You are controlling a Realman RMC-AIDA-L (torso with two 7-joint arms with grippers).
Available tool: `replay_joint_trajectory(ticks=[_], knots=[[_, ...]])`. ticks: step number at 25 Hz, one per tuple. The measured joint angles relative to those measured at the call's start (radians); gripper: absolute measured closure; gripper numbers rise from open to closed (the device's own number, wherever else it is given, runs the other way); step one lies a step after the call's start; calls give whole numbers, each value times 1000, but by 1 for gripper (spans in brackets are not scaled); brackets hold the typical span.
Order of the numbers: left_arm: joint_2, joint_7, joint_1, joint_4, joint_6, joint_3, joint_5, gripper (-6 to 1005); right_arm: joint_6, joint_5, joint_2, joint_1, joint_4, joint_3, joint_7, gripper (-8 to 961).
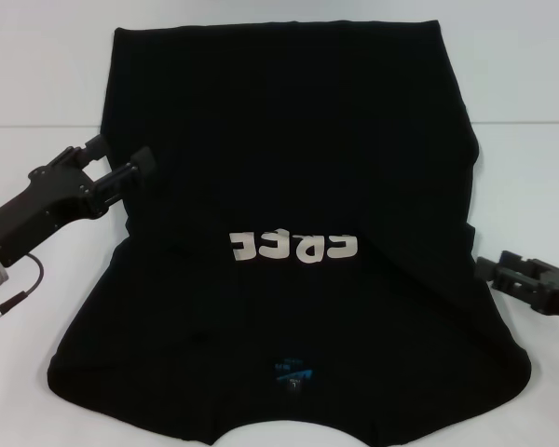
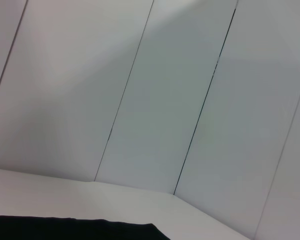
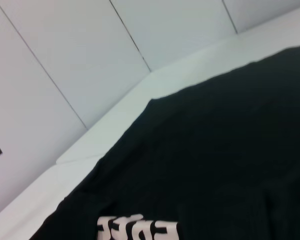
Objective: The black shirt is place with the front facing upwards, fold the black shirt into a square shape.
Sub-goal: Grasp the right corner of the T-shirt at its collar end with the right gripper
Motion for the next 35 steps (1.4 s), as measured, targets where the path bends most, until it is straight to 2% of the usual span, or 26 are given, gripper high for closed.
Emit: replay_joint_trajectory(ticks=[3, 7, 14, 35], knots=[[0, 0, 0, 1, 0, 1, 0, 122, -5, 0, -16, -10, 0, 13, 10, 264], [0, 0, 1, 1, 0, 1, 0, 122, 3, -2, -19, -19, 4, 19, 10, 264], [0, 0, 1, 1, 5, 3, 0, 122, 45, -12, 4, -4, 12, -10, 2, 265], [0, 3, 1, 1, 14, 2, 0, 121, 139, -13, 24, 63, 14, -62, 8, 265]])
